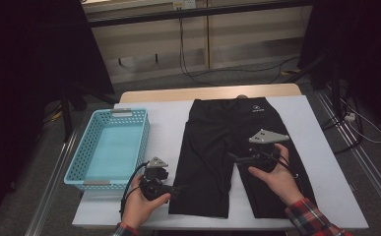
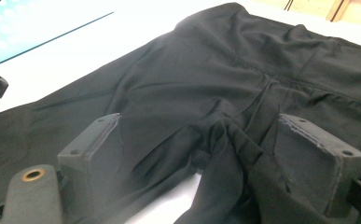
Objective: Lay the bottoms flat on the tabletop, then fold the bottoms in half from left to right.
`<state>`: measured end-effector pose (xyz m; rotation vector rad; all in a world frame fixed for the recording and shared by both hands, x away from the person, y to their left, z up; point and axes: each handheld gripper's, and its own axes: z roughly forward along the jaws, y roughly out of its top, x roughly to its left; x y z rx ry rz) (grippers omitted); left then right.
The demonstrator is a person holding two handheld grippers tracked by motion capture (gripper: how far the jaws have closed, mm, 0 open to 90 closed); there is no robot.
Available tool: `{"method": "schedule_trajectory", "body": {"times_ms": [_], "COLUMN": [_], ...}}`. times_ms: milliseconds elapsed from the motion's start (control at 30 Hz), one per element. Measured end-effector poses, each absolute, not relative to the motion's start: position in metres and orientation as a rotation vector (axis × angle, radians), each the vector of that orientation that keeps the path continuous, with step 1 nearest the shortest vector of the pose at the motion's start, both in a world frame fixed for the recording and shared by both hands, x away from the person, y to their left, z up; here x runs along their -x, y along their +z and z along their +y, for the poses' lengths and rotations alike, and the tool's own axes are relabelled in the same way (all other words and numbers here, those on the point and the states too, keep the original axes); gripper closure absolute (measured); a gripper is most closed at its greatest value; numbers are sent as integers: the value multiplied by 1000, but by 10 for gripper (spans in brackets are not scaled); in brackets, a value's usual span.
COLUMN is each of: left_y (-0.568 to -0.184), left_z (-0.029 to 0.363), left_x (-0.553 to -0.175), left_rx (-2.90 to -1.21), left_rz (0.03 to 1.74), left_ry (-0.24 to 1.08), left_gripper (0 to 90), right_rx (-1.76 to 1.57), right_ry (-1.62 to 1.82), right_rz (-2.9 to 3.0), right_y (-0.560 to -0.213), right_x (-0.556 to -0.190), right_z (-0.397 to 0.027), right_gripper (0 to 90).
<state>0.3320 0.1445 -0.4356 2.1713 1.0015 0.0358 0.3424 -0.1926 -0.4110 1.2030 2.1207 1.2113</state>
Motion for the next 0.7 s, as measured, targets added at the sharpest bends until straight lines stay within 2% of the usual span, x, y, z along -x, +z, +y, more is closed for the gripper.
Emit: {"method": "schedule_trajectory", "body": {"times_ms": [400, 533, 633, 700], "left_y": [-437, -439, -441, -442], "left_z": [141, 139, 136, 132], "left_x": [-331, -329, -328, -326], "left_rx": [-2181, -2196, -2244, -2243], "left_rz": [1017, 1018, 993, 997], "left_ry": [87, 117, 147, 208], "left_gripper": [82, 139, 232, 264], "right_rx": [-1209, -1197, -1190, -1193], "right_ry": [1207, 1213, 1208, 1214], "right_rz": [2112, 2120, 2123, 2119], "right_y": [-413, -411, -412, -412], "right_x": [-353, -356, -358, -359], "right_z": [-185, -180, -177, -175], "right_gripper": [142, 141, 137, 137]}}
